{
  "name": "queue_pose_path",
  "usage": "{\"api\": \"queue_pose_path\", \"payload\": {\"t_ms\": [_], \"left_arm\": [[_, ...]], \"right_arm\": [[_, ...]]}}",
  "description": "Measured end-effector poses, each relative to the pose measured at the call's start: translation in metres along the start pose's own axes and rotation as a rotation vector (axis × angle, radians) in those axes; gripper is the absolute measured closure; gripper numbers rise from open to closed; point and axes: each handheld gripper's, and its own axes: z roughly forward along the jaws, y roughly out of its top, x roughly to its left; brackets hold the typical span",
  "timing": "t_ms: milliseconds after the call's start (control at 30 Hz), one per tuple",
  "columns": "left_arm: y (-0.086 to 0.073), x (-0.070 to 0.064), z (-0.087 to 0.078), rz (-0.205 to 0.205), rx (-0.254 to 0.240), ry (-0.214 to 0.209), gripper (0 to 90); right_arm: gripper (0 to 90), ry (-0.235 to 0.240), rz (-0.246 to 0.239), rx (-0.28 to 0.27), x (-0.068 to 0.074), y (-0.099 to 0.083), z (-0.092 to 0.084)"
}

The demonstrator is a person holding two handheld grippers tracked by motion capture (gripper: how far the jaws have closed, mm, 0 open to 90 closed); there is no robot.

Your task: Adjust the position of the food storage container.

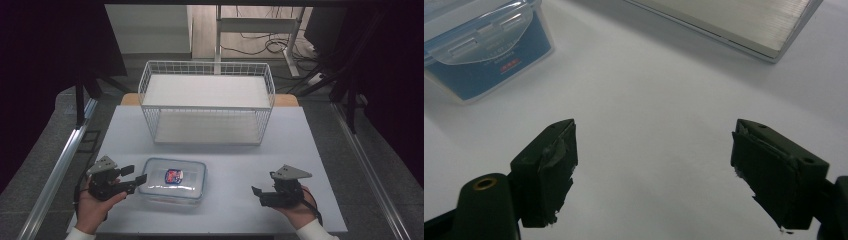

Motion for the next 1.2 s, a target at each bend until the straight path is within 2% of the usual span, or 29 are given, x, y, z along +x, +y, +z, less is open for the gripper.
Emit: {"api": "queue_pose_path", "payload": {"t_ms": [100,233,300,433,500,567,633,700,800,967,1200], "left_arm": [[0.004,0.007,0.001,-0.026,0.016,0.015,35.6],[0.006,0.012,0.002,-0.024,0.055,0.032,37.8],[0.011,0.019,0.001,-0.017,0.118,0.054,43.3],[0.015,0.028,-0.001,-0.025,0.170,0.058,52.1],[0.015,0.030,0.000,-0.027,0.183,0.062,59.9],[0.014,0.032,0.004,-0.017,0.225,0.074,67.2],[0.014,0.033,0.006,-0.013,0.232,0.081,74.6],[0.013,0.036,0.012,-0.007,0.264,0.095,82.2],[0.013,0.039,0.018,-0.016,0.302,0.094,88.2],[0.012,0.040,0.028,-0.011,0.355,0.106,89.7],[0.008,0.035,0.042,0.000,0.406,0.079,89.8]], "right_arm": [[19.0,0.000,0.001,-0.004,0.000,0.000,0.000],[18.9,0.001,0.000,-0.001,0.000,0.000,0.000],[18.8,0.004,-0.002,-0.005,0.000,0.000,0.000],[18.8,0.004,-0.007,-0.003,0.000,-0.001,0.001],[18.7,0.001,-0.006,-0.002,0.000,-0.001,0.001],[18.7,0.001,-0.008,0.000,0.000,-0.001,0.002],[18.7,-0.003,-0.008,0.003,0.000,-0.001,0.002],[18.7,-0.008,-0.004,0.003,-0.001,-0.002,0.002],[18.7,-0.011,-0.006,0.004,-0.002,-0.002,0.002],[18.6,-0.010,-0.001,0.008,-0.001,-0.001,0.004],[18.6,-0.009,-0.012,0.011,0.001,-0.001,0.004]]}}
